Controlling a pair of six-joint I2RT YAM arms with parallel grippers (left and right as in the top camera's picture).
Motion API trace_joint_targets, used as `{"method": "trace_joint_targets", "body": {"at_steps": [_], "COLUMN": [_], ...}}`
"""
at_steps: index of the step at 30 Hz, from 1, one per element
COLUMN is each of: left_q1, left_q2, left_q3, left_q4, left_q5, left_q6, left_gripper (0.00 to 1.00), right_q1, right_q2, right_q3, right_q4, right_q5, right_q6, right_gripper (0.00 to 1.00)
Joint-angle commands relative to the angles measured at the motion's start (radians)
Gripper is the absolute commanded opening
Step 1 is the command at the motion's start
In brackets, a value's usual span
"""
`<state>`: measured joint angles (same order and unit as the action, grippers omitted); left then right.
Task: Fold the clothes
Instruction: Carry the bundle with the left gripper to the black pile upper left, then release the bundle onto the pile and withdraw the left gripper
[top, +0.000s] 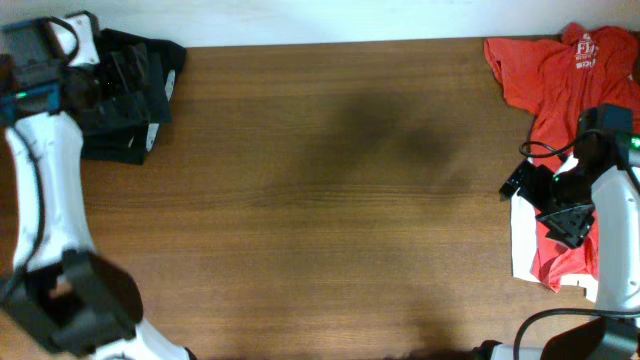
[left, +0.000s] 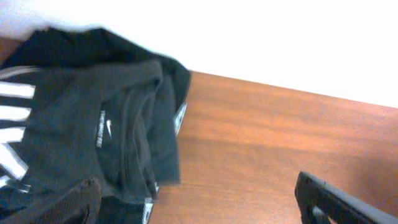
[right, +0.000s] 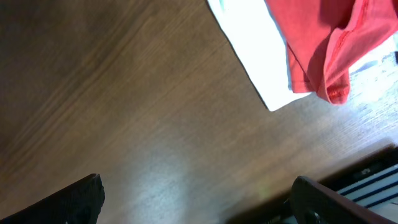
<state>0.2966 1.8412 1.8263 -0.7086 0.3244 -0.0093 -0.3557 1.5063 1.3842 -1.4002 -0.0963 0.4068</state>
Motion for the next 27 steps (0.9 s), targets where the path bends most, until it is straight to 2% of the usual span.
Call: {"method": "trace_joint_targets", "body": {"at_steps": [1, 3, 5, 8, 12, 15, 17, 18, 19, 21, 25, 27], "left_q1": [0.003, 0.003, 0.003, 0.003, 0.003, 0.003, -0.013, -0.03, -0.083, -0.197, -0.242, -0.242], "left_q2": [-0.311, -0.465, -0.561, -0.636, -0.677, -0.677, -0.677, -0.691, -0.739, -0.886, -1.302, -1.464], "left_q3": [0.011, 0.011, 0.011, 0.011, 0.01, 0.01, -0.002, -0.014, -0.06, -0.241, -0.893, -1.153], "left_q4": [-0.243, -0.52, -0.734, -0.956, -0.979, -0.973, -0.968, -0.943, -0.85, -0.592, -0.002, 0.264], "left_q5": [0.102, 0.107, 0.106, 0.105, 0.105, -0.036, 0.014, 0.032, 0.057, 0.056, 0.058, 0.057], "left_q6": [-0.014, -0.026, -0.026, -0.025, -0.025, -0.013, -0.014, -0.014, -0.014, -0.013, -0.014, -0.048], "left_gripper": [0.99, 0.99, 0.99, 0.99, 0.99, 0.99, 0.99, 0.99, 0.99, 0.99, 0.99, 0.99], "right_q1": [-0.005, -0.005, -0.005, -0.005, -0.005, -0.005, -0.005, -0.005, -0.005, -0.005, -0.005, -0.005], "right_q2": [-0.009, -0.009, -0.009, -0.009, -0.009, -0.009, -0.009, -0.009, -0.009, -0.009, -0.009, -0.009], "right_q3": [0.015, 0.015, 0.015, 0.015, 0.015, 0.015, 0.015, 0.015, 0.015, 0.015, 0.015, 0.015], "right_q4": [0.002, 0.002, 0.002, 0.002, 0.002, 0.002, 0.002, 0.002, 0.002, 0.002, 0.002, 0.002], "right_q5": [-0.005, -0.005, -0.005, -0.005, -0.005, -0.005, -0.005, -0.005, -0.005, -0.005, -0.005, -0.005], "right_q6": [-0.006, -0.006, -0.006, -0.006, -0.006, -0.006, -0.006, -0.006, -0.006, -0.006, -0.006, -0.006], "right_gripper": [0.99, 0.99, 0.99, 0.99, 0.99, 0.99, 0.99, 0.99, 0.99, 0.99, 0.99, 0.99]}}
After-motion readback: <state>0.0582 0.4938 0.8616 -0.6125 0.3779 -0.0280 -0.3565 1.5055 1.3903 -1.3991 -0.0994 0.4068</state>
